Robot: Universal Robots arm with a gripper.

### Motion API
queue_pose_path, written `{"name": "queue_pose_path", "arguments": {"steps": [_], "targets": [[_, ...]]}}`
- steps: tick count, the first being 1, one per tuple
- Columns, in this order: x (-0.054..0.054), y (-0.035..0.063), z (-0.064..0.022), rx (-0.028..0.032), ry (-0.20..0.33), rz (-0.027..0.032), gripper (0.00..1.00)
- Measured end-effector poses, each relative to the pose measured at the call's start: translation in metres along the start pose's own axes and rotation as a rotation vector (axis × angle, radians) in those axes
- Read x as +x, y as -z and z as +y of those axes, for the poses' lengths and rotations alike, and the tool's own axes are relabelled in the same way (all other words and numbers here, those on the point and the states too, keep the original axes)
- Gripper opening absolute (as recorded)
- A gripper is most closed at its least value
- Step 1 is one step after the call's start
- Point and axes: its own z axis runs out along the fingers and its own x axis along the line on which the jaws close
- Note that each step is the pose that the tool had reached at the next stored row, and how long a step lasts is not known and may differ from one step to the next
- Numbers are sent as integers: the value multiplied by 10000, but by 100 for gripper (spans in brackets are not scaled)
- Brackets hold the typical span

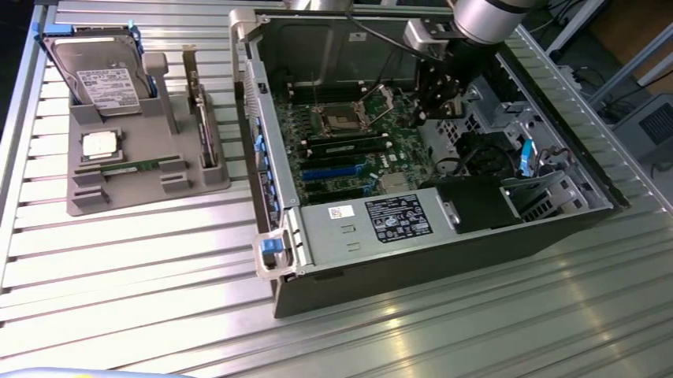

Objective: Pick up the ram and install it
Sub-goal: 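Insert the ram into the slot, then press down the ram until it locks into place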

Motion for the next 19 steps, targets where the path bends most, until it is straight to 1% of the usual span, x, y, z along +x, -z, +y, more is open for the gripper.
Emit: {"name": "queue_pose_path", "arguments": {"steps": [2, 4, 7, 8, 10, 11, 12, 13, 14, 16, 17, 18, 19], "targets": [[-2, 25, -69, -12, 2, -1, 10], [-4, 86, -131, -18, 0, -3, 10], [-4, 99, -134, -19, 2, -2, 10], [-4, 93, -73, -20, 1, -1, 10], [-2, 65, 138, -19, 1, -5, 10], [0, 50, 219, -18, 0, -5, 10], [1, 35, 271, -19, 1, -2, 10], [2, 21, 304, -20, 0, -2, 10], [4, -19, 360, -19, 0, -3, 10], [7, -61, 416, -19, 1, -2, 10], [9, -105, 451, -18, 0, -4, 10], [10, -134, 451, -19, 0, -3, 10], [14, -198, 449, -19, 0, -3, 10]]}}
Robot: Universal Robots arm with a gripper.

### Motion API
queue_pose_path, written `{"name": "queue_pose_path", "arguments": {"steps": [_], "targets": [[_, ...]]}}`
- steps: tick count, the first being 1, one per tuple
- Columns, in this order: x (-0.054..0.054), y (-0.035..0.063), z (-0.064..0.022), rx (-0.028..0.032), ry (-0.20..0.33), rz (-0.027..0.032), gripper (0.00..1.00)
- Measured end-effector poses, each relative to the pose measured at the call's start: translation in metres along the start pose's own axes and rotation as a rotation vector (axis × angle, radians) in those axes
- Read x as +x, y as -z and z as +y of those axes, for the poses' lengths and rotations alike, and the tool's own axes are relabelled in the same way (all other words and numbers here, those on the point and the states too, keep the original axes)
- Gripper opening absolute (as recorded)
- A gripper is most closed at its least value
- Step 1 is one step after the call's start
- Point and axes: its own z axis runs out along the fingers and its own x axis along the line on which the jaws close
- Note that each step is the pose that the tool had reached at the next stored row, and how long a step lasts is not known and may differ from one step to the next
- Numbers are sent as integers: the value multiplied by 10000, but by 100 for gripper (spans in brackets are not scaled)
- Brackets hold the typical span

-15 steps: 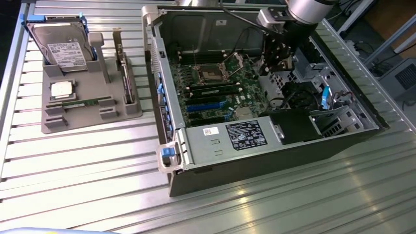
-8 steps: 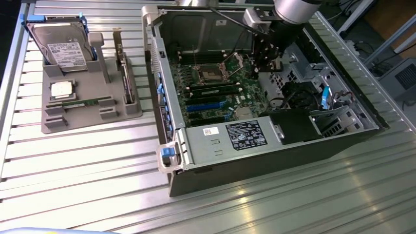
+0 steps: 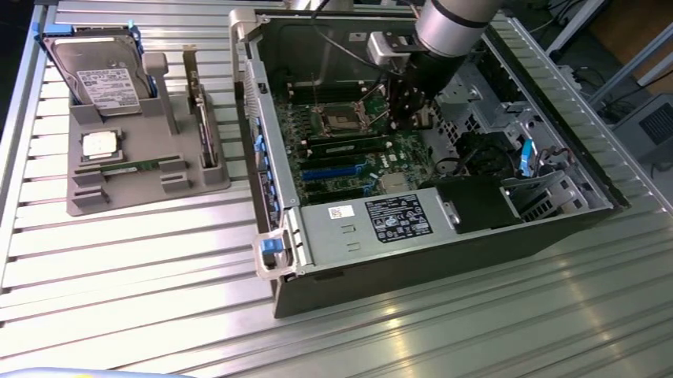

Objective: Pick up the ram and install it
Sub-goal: 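Press down the ram until it locks into place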

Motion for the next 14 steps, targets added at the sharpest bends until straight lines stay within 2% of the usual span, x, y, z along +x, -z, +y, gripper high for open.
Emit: {"name": "queue_pose_path", "arguments": {"steps": [4, 7, 12, 14], "targets": [[11, -114, -5, -2, 0, 7, 10], [16, -152, -6, 0, 0, 1, 10], [20, -147, -6, 3, 1, -4, 10], [17, -42, -2, 3, 1, 0, 10]]}}
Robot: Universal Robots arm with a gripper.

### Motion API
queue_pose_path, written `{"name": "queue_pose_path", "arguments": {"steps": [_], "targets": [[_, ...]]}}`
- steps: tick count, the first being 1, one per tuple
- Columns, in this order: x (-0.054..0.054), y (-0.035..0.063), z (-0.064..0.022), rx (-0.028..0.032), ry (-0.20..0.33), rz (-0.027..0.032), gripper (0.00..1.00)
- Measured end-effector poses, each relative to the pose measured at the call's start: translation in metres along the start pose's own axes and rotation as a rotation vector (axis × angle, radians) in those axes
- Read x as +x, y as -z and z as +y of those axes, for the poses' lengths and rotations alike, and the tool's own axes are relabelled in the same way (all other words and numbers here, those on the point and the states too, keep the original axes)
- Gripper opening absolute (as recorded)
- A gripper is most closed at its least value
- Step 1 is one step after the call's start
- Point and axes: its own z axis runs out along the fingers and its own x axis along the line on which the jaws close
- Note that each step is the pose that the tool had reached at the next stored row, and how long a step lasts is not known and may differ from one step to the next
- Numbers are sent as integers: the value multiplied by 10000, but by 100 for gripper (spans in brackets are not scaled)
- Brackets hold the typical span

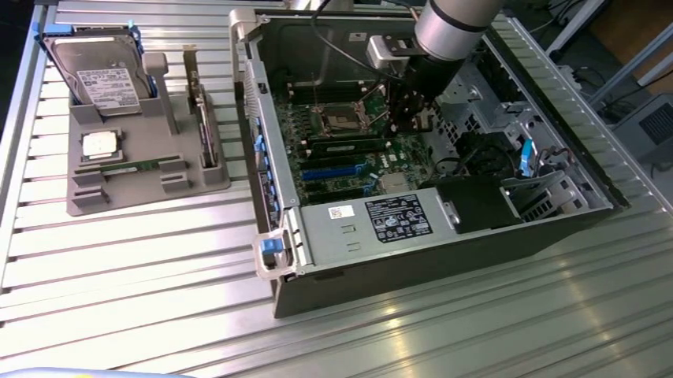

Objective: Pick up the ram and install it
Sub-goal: 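Press down the ram until it locks into place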

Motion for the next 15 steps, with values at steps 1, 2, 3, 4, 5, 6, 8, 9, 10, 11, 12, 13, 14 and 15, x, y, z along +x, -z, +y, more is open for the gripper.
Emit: {"name": "queue_pose_path", "arguments": {"steps": [1, 2, 3, 4, 5, 6, 8, 9, 10, 11, 12, 13, 14, 15], "targets": [[0, 0, 0, 0, 0, -1, 10], [0, -8, 0, 0, 0, -1, 10], [1, -22, -1, -3, -1, 0, 10], [2, -40, -1, -7, -1, 1, 10], [3, -59, -2, -11, -1, 1, 10], [4, -88, -3, -24, -1, 1, 10], [7, -136, -5, -55, -2, 11, 10], [8, -158, -6, -64, -2, 6, 10], [6, -142, -6, -62, -2, -5, 10], [3, -103, -5, -57, -2, -25, 10], [3, -20, 1, -60, -2, -2, 10], [4, -21, 31, -57, -2, -6, 10], [5, -22, 100, -56, 0, -13, 10], [6, -25, 174, -55, -2, -23, 10]]}}
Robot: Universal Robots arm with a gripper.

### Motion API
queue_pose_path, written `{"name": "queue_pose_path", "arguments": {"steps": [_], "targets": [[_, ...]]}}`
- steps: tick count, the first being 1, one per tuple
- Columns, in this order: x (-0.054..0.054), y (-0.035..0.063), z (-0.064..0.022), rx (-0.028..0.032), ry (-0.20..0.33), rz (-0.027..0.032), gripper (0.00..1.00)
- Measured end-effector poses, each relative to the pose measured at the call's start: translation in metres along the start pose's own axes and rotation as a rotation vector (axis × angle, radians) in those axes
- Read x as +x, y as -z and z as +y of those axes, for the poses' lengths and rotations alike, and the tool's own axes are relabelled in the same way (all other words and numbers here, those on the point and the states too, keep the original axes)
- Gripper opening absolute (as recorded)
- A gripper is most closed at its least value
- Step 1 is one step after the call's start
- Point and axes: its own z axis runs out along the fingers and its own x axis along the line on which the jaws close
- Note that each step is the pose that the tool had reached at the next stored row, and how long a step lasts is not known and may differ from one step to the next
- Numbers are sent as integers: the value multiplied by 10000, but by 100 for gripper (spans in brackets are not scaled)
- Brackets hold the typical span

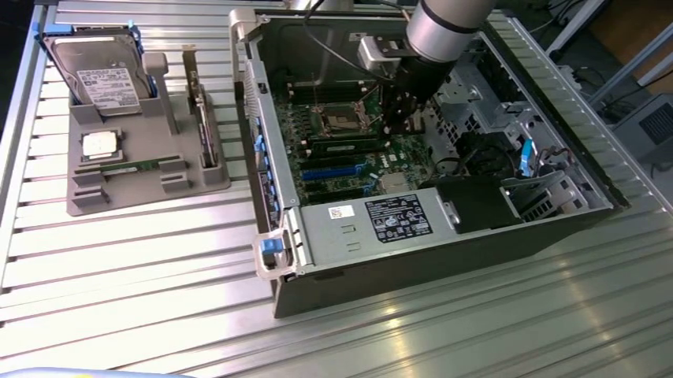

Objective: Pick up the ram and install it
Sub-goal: 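Press down the ram until it locks into place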

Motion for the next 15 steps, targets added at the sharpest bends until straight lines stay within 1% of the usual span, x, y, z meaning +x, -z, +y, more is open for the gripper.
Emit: {"name": "queue_pose_path", "arguments": {"steps": [3, 4, 6, 8, 10, 14, 15], "targets": [[2, -12, 235, 2, 1, -19, 10], [3, -14, 272, 1, 1, -20, 10], [4, -24, 403, 2, 1, -22, 10], [5, -33, 491, 4, 3, -24, 10], [8, -56, 729, 4, 2, -23, 10], [10, -83, 960, 5, 2, -22, 10], [10, -89, 974, 5, 1, -25, 10]]}}
